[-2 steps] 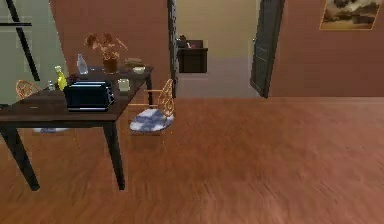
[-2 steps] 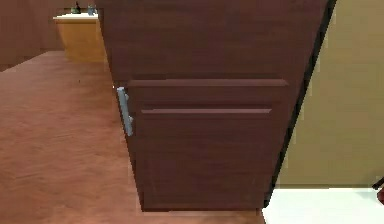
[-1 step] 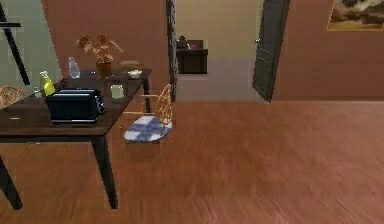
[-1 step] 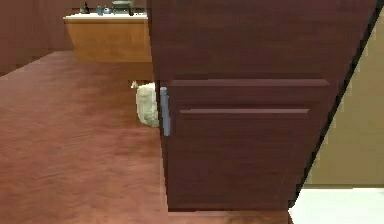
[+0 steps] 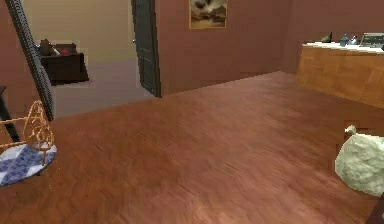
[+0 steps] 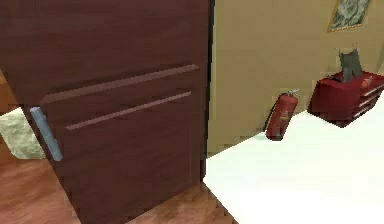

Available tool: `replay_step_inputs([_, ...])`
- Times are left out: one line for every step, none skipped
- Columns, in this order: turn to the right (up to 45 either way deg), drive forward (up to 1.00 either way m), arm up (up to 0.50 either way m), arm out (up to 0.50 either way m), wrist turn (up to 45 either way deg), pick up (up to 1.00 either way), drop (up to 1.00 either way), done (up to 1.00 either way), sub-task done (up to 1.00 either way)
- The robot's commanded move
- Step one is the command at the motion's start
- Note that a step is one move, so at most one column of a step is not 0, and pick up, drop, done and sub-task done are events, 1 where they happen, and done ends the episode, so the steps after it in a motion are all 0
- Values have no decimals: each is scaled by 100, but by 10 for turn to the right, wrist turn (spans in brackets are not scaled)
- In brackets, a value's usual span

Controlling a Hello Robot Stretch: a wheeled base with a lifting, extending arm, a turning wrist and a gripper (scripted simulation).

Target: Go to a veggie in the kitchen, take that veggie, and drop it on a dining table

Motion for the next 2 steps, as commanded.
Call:
replay_step_inputs([0,35,0,0,0,0,0,0,0])
replay_step_inputs([0,70,0,0,0,0,0,0,0])
